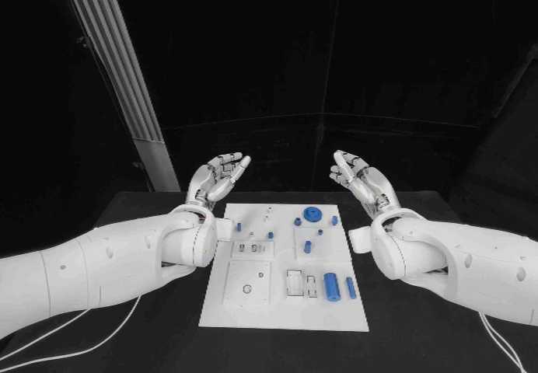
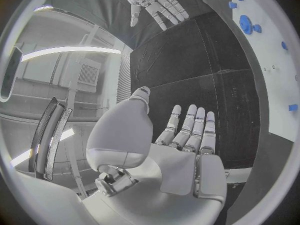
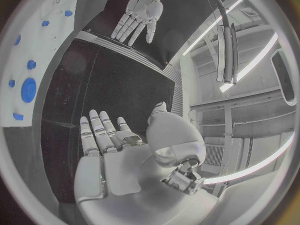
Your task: Assemble the parts on the task board
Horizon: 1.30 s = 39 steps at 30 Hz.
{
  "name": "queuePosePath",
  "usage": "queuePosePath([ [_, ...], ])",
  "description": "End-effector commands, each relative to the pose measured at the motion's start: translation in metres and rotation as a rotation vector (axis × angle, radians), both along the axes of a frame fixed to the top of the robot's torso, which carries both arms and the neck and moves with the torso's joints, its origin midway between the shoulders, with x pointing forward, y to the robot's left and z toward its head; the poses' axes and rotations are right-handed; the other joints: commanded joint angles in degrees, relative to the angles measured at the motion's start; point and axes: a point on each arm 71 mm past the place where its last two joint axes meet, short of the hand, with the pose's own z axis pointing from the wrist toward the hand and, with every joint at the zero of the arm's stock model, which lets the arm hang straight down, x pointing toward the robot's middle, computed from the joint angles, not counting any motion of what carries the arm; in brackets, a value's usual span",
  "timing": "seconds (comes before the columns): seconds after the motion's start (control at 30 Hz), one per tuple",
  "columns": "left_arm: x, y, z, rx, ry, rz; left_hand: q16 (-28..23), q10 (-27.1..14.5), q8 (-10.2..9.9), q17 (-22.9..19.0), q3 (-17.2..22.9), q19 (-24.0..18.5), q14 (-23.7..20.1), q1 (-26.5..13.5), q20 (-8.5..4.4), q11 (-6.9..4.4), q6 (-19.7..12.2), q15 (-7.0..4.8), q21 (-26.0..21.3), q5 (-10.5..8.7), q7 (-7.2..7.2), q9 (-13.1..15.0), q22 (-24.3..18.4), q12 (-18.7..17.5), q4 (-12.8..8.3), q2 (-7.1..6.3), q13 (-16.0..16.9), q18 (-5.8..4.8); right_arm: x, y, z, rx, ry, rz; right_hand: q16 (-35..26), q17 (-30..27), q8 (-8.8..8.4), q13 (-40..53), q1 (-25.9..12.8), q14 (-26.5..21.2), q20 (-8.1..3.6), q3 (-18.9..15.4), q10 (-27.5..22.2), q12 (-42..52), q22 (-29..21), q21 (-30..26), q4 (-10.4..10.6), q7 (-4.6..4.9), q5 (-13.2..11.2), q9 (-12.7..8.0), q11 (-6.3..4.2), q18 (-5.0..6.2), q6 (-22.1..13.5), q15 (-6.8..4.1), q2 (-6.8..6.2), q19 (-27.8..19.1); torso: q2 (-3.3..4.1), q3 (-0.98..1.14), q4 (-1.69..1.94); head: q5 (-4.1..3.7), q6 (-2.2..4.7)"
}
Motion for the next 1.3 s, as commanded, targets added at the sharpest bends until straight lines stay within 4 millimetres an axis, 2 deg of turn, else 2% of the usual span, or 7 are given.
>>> queuePosePath([
  [0.03,0.003,-0.001,0.025,-0.119,-0.314,-0.082,1.64,0.93,1.08,0.18,-0.11,0.75,0.07,2.21,0.26,0.26,0.96,0.76,0.40,0.95,8.29,0.18,0.83,1.25,0.71,-0.01,0.18,1.11,-0.002,0.009,0.008,-0.109,-0.101,0.142,0.23,0.09,0.52,0.12,1.12,0.58,0.57,-0.49,0.00,0.58,0.08,0.35,0.24,10.20,0.29,0.10,0.53,1.04,0.37,0.13,0.28,0.13,0.01,-0.02,-0.01,0.00,0.00],
  [0.4,0.010,0.000,0.035,-0.144,-0.431,-0.116,1.71,1.00,1.19,0.20,-0.13,1.02,0.19,2.10,0.55,0.40,0.97,1.04,0.62,0.93,8.33,0.14,1.23,1.40,0.70,0.01,0.20,1.06,-0.003,0.009,0.010,-0.155,-0.130,0.181,0.97,0.30,0.73,0.32,1.51,1.09,0.55,-0.78,0.29,1.48,0.13,0.42,0.25,10.20,0.28,0.09,0.51,1.06,0.55,0.09,0.59,0.16,0.01,-0.02,-0.01,0.00,0.00],
  [0.43,0.009,0.003,0.035,-0.147,-0.419,-0.118,1.73,1.01,1.22,0.21,-0.15,1.07,0.22,2.06,0.68,0.44,0.97,1.15,0.66,0.92,8.35,0.12,1.27,1.45,0.70,-0.03,0.20,1.05,0.000,0.005,0.008,-0.163,-0.119,0.171,1.34,0.42,0.83,0.37,1.63,1.51,0.54,-0.89,0.41,1.67,0.17,0.47,0.25,10.20,0.26,0.09,0.49,1.08,0.62,0.05,0.68,0.23,0.11,-0.07,-0.09,0.73,-0.88],
  [0.6,0.008,0.002,0.035,-0.152,-0.411,-0.124,1.83,1.08,1.48,0.21,-0.19,1.68,0.42,1.86,1.65,0.74,1.02,1.87,1.14,0.94,8.44,0.03,1.88,1.73,0.71,-0.17,0.19,1.19,0.001,0.004,0.007,-0.167,-0.109,0.168,3.70,1.10,1.37,0.85,2.32,4.08,0.49,-1.69,2.01,3.28,0.63,1.18,0.27,10.18,0.35,0.09,0.32,1.44,0.99,-0.34,1.04,1.57,0.23,-0.02,0.13,0.82,-1.24],
  [0.9,0.004,0.002,0.036,-0.165,-0.397,-0.138,1.90,1.11,1.67,0.21,-0.17,2.36,0.61,1.78,2.40,0.94,1.05,2.38,1.64,0.96,8.49,-0.03,2.56,1.93,0.70,-0.24,0.18,1.42,0.003,0.002,0.005,-0.189,-0.099,0.183,10.80,2.72,3.66,1.72,3.48,17.23,-0.11,-3.38,10.73,7.71,5.94,10.13,0.25,10.01,0.29,0.30,-1.25,4.35,2.55,-3.53,1.71,21.01,1.02,0.04,0.08,1.38,-2.07],
  [1.1,0.003,0.001,0.038,-0.171,-0.391,-0.145,1.94,1.15,1.72,0.21,-0.14,2.41,0.68,1.78,2.41,0.95,1.10,2.37,1.68,0.96,8.50,-0.03,2.58,1.97,0.70,-0.19,0.18,1.48,0.004,0.000,0.004,-0.206,-0.092,0.193,13.57,3.00,4.71,0.62,4.61,27.85,-0.45,-3.48,12.64,7.05,6.98,13.54,0.28,9.37,0.25,0.28,-2.35,6.34,3.06,-5.70,2.07,29.04,2.01,-0.07,0.06,1.60,-2.82],
  [1.3,0.000,-0.001,0.039,-0.177,-0.384,-0.153,2.04,1.09,1.78,0.23,-0.01,2.59,0.89,1.80,2.47,0.95,1.12,2.34,1.84,0.95,8.50,-0.05,2.74,2.02,0.69,0.11,0.17,1.60,0.005,-0.006,0.004,-0.232,-0.084,0.193,15.47,3.76,6.75,-0.49,4.24,37.08,-1.71,-1.75,13.65,6.04,7.80,16.28,0.44,6.61,0.26,0.51,-3.80,6.90,5.01,-7.76,2.37,35.78,3.30,-0.33,0.27,0.90,-3.15],
])
